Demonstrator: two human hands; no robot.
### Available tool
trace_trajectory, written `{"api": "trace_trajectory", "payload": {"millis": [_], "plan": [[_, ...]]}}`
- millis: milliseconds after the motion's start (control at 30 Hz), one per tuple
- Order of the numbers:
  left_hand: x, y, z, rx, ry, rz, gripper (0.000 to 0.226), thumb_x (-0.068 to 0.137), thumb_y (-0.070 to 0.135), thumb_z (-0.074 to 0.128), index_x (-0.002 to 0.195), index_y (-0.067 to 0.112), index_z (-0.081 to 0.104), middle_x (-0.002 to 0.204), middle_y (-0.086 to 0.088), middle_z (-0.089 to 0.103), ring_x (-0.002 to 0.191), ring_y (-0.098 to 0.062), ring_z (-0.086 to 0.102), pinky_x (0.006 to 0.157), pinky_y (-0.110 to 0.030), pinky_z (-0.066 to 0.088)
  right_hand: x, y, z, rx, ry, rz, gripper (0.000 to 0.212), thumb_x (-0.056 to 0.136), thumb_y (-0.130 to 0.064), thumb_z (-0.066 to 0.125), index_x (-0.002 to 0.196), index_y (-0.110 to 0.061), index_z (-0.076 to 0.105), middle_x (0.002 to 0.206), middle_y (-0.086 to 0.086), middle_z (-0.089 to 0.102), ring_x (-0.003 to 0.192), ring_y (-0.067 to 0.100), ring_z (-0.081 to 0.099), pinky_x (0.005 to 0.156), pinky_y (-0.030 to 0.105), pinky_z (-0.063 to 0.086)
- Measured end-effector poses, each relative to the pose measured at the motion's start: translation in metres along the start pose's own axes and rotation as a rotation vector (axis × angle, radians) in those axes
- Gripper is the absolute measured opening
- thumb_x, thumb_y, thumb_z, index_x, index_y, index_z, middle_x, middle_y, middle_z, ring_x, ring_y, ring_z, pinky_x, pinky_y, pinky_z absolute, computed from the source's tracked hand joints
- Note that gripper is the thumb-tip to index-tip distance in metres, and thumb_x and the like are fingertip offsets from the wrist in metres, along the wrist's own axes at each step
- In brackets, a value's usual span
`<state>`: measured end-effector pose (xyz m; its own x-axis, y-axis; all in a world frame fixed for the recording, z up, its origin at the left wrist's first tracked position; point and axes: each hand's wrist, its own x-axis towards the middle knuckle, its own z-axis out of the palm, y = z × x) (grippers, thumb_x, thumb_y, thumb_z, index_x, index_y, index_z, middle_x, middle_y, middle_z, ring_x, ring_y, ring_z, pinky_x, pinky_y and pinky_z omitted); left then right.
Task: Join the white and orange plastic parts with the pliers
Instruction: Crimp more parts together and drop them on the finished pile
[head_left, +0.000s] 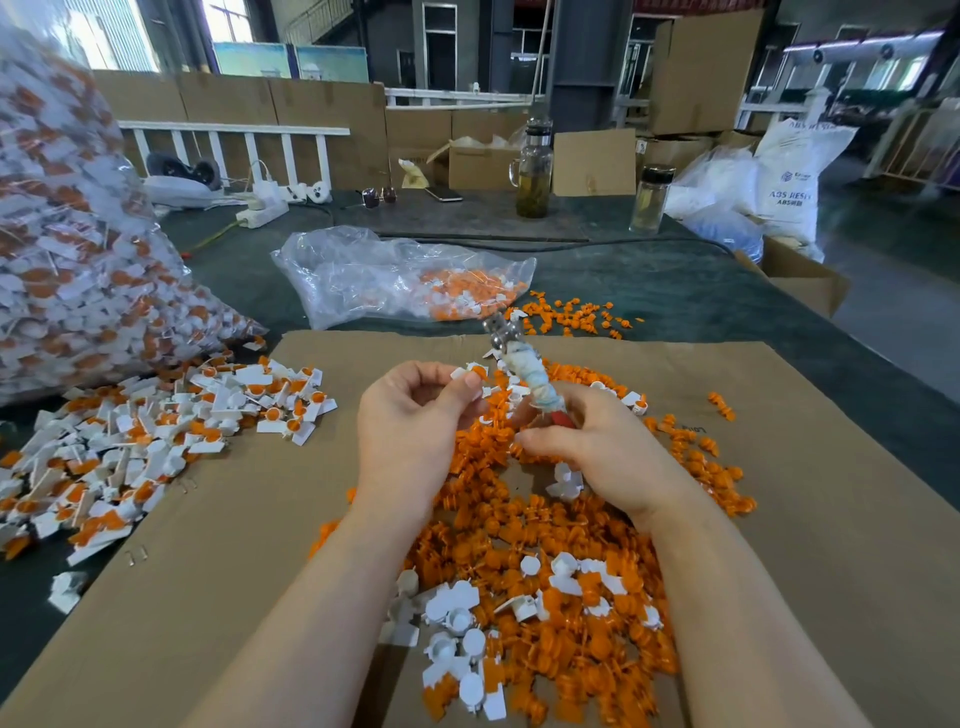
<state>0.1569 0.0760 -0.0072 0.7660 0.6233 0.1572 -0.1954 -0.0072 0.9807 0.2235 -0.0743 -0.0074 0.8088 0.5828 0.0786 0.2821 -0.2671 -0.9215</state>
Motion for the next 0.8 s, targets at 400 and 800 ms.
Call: {"api": "trace_trajectory", "payload": {"millis": [400, 800], "plan": [[0.003, 0.003, -0.005, -0.058, 0.001, 0.058, 0.004, 0.092, 0.005, 0.065, 0.088, 0.006, 0.065, 0.075, -0.003, 0.067, 0.063, -0.004, 0.068, 0.063, -0.014, 0.053, -0.002, 0.0, -0.002, -0.148, -0.17, 0.057, 0.032, 0.087, -0.018, 0.069, 0.118, -0.023, 0.061, 0.098, -0.016, 0.067, 0.089, 0.003, 0.063, 0.079, 0.023, 0.048], [0.006, 0.003, -0.008, -0.071, 0.013, 0.042, 0.01, 0.092, 0.004, 0.064, 0.084, 0.009, 0.065, 0.061, 0.008, 0.067, 0.061, -0.004, 0.065, 0.063, -0.015, 0.054, 0.0, -0.002, 0.008, -0.288, -0.13, -0.051, 0.024, 0.087, -0.003, 0.054, 0.079, -0.023, 0.063, 0.066, -0.014, 0.061, 0.051, -0.005, 0.053, 0.05, 0.014, 0.041]]}}
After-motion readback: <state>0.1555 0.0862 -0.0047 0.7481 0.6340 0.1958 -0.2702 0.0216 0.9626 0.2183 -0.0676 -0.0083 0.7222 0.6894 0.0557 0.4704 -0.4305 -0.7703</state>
